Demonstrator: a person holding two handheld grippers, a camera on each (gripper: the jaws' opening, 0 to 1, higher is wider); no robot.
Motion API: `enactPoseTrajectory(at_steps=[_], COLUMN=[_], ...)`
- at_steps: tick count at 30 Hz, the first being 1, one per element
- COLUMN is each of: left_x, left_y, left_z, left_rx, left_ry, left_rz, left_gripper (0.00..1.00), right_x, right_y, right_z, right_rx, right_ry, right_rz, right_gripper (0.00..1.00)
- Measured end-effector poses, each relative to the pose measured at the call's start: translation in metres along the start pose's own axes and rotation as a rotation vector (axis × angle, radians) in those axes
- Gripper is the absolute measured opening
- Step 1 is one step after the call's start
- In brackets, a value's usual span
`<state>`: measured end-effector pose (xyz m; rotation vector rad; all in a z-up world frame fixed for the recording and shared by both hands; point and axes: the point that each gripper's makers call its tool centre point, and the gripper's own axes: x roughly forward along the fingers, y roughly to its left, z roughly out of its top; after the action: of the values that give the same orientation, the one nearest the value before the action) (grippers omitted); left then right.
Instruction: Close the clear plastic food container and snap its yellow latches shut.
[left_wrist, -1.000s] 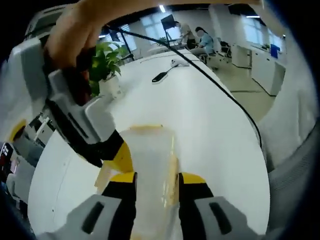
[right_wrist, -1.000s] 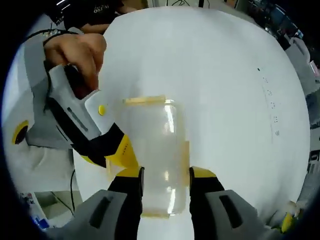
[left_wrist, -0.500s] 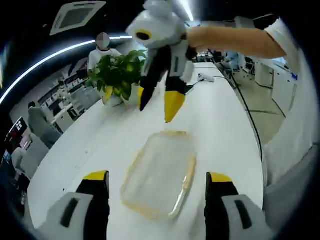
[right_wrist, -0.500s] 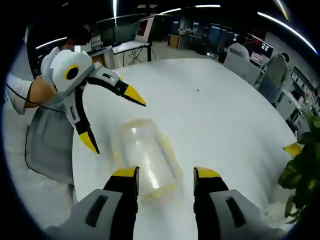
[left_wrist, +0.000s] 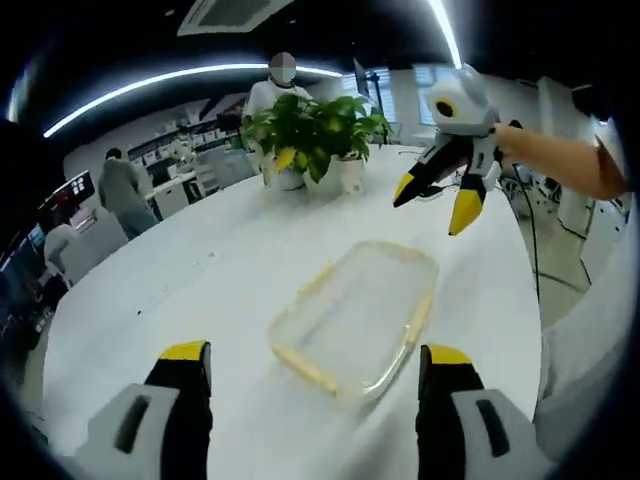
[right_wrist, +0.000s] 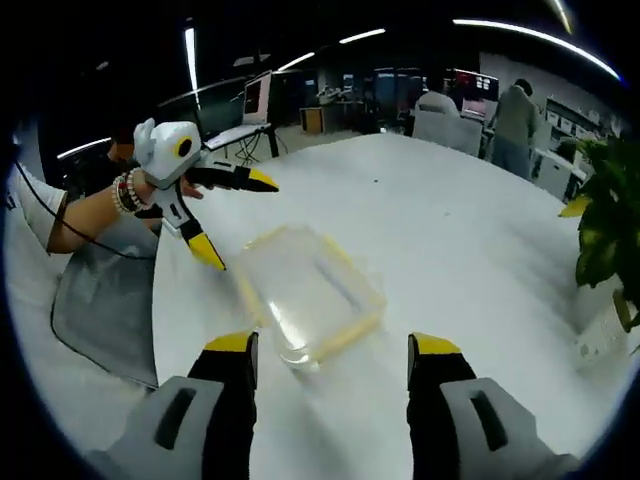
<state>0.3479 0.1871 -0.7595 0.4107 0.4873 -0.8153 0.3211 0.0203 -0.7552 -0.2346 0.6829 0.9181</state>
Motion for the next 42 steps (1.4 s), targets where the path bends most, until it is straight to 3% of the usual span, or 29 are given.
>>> enactPoseTrajectory(at_steps=[2, 4, 5, 7, 8, 10, 12, 14, 16, 19, 20, 21, 23, 29, 31, 36, 42], left_x=[0.005, 0.011, 0.017, 0.022, 0.025, 0.030, 0.032, 0.038, 0.041, 0.046, 0.046, 0.047, 0.047, 0.045, 0.044, 0.037, 0.022], left_y=[-0.001, -0.004, -0.011, -0.016, -0.014, -0.009, -0.009, -0.017, -0.021, -0.026, -0.027, -0.028, -0.029, -0.028, -0.028, -0.021, -0.005], left_z=[-0.009, -0.013, -0.017, -0.028, -0.033, -0.037, -0.045, -0.044, -0.042, -0.040, -0.040, -0.039, -0.039, -0.043, -0.044, -0.051, -0.068], left_rx=[-0.040, -0.092, -0.156, -0.227, -0.250, -0.242, -0.136, -0.112, -0.110, -0.069, -0.065, -0.051, -0.043, -0.051, -0.038, -0.043, -0.021], left_ry=[0.019, 0.002, -0.010, 0.025, 0.038, 0.034, 0.081, 0.084, 0.075, 0.077, 0.075, 0.066, 0.069, 0.088, 0.095, 0.133, 0.193], left_rz=[0.005, -0.006, -0.047, -0.081, -0.069, -0.028, -0.004, -0.019, -0.023, -0.037, -0.039, -0.047, -0.054, -0.067, -0.067, -0.056, -0.036], left_gripper=[0.85, 0.86, 0.86, 0.85, 0.85, 0.83, 0.74, 0.70, 0.72, 0.70, 0.68, 0.65, 0.59, 0.52, 0.50, 0.46, 0.33], right_x=[0.005, 0.012, 0.017, 0.027, 0.031, 0.038, 0.044, 0.051, 0.056, 0.059, 0.063, 0.063, 0.058, 0.067, 0.066, 0.075, 0.090], right_y=[0.001, 0.004, 0.004, 0.007, 0.008, 0.008, 0.010, 0.012, 0.007, -0.006, -0.001, -0.002, -0.001, 0.016, 0.014, 0.018, 0.032], right_z=[-0.010, -0.020, -0.025, -0.034, -0.037, -0.045, -0.052, -0.058, -0.062, -0.074, -0.061, -0.055, -0.056, -0.048, -0.049, -0.044, -0.031], right_rx=[0.006, -0.003, -0.004, -0.004, -0.014, -0.046, -0.064, -0.085, -0.095, -0.092, -0.046, -0.048, -0.083, -0.221, -0.247, -0.212, -0.184], right_ry=[0.021, 0.030, 0.032, 0.044, 0.049, 0.068, 0.091, 0.108, 0.129, 0.193, 0.115, 0.091, 0.089, 0.096, 0.113, 0.121, 0.107], right_rz=[-0.004, -0.003, -0.017, -0.020, -0.023, -0.043, -0.045, -0.048, -0.083, -0.173, -0.147, -0.154, -0.156, -0.114, -0.152, -0.143, -0.135], right_gripper=[0.65, 0.66, 0.67, 0.74, 0.81, 0.88, 0.86, 0.84, 0.84, 0.76, 0.73, 0.67, 0.52, 0.31, 0.31, 0.30, 0.28])
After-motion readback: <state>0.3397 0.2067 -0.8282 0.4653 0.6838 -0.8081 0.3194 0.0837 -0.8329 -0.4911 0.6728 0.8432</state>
